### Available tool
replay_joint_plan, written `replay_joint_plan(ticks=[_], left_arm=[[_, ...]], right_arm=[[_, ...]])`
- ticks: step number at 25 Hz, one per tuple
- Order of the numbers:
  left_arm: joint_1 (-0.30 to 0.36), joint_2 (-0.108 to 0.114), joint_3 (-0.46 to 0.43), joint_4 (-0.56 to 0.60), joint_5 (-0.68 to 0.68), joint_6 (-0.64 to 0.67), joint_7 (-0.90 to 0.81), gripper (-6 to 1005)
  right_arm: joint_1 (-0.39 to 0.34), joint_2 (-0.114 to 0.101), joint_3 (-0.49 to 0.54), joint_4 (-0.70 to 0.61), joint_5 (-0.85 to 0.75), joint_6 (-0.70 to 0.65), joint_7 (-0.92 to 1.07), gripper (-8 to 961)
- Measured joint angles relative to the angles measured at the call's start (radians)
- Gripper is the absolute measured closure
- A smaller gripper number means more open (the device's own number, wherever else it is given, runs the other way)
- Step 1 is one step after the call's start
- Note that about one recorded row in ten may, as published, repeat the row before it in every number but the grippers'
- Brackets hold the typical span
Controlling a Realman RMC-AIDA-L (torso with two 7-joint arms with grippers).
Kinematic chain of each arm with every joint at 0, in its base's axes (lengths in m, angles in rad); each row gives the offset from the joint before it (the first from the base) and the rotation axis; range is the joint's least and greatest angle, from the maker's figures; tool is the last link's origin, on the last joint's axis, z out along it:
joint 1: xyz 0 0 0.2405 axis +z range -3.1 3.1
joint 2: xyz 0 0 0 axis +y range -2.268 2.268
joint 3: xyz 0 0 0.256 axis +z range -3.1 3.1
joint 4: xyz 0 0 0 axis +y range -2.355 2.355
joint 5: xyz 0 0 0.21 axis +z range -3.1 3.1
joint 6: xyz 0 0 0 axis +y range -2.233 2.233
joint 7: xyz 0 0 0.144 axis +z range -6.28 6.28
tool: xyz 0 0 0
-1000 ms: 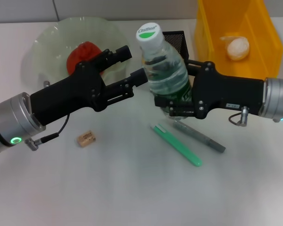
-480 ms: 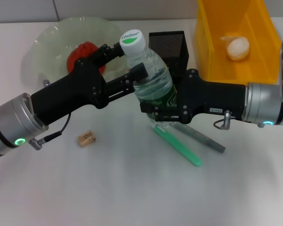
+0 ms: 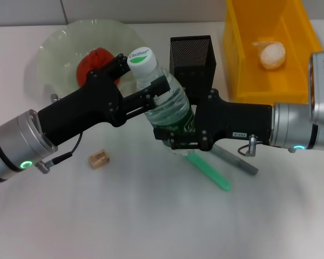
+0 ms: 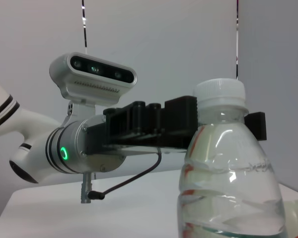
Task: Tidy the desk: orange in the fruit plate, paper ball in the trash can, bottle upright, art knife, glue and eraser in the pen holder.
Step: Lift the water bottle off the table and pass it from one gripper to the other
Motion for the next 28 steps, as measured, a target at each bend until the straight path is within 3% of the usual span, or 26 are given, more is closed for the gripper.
replay_joint_plan(ticks=[28], left_arm=[[-0.014,-0.001,-0.001,0.000,0.000,-0.010,-0.001,204]], right_arm=[[0.004,0.001,-0.002,0.005,0.000,0.002,-0.003,153]])
